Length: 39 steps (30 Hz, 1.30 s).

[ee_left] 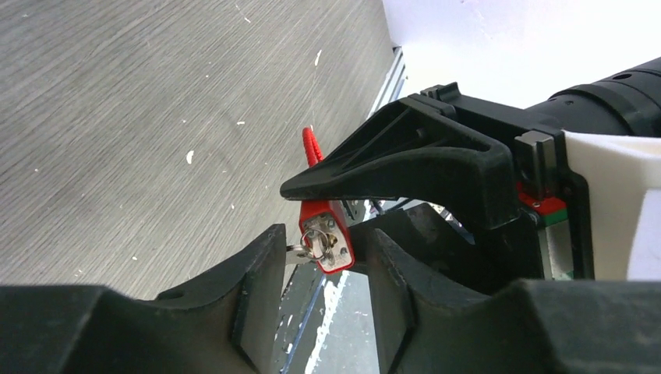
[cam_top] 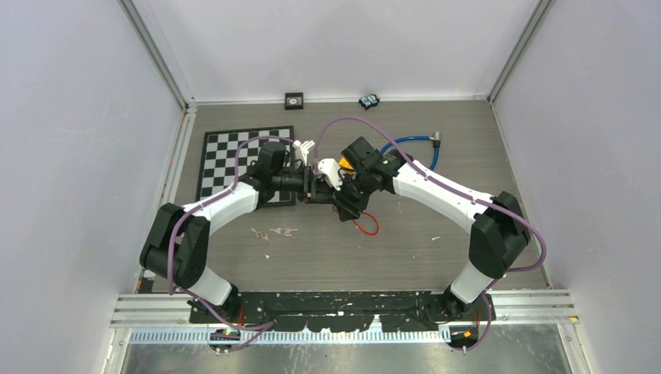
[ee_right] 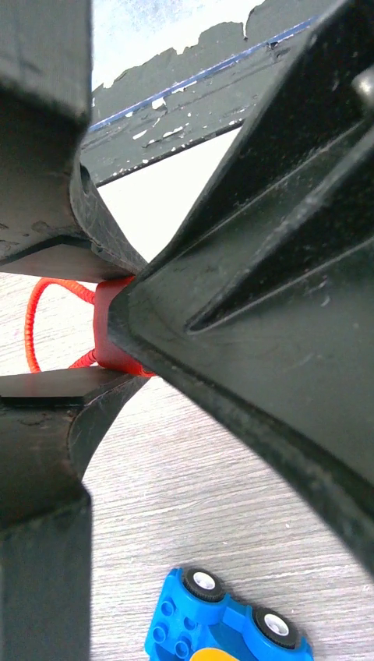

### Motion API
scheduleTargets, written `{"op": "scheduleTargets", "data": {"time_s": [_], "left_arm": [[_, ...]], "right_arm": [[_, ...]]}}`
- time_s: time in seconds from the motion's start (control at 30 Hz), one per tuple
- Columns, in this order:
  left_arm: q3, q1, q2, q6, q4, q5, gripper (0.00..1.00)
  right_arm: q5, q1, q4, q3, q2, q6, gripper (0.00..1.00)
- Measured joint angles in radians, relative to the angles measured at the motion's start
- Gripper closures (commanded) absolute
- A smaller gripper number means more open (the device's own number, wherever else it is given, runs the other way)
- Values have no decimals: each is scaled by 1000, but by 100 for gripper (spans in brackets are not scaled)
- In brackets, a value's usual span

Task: Unlock with the key
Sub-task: Unlock the lock.

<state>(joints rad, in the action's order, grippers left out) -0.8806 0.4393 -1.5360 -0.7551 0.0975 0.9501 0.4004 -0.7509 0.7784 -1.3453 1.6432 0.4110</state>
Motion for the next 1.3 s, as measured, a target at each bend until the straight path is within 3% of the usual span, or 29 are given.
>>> {"op": "scheduleTargets", "data": {"time_s": [0.63,1.2,1.3], "left_arm": [[-34,14,13,41,-58,-25,81],[-34,24,11,111,-92,-39,81],[-34,24,11,114,-98,-40,85]], "right_arm": [[-6,0,3,0,0,0,100],[-7,0,9,1,0,0,100],[-8,0,10,1,0,0,100]]}}
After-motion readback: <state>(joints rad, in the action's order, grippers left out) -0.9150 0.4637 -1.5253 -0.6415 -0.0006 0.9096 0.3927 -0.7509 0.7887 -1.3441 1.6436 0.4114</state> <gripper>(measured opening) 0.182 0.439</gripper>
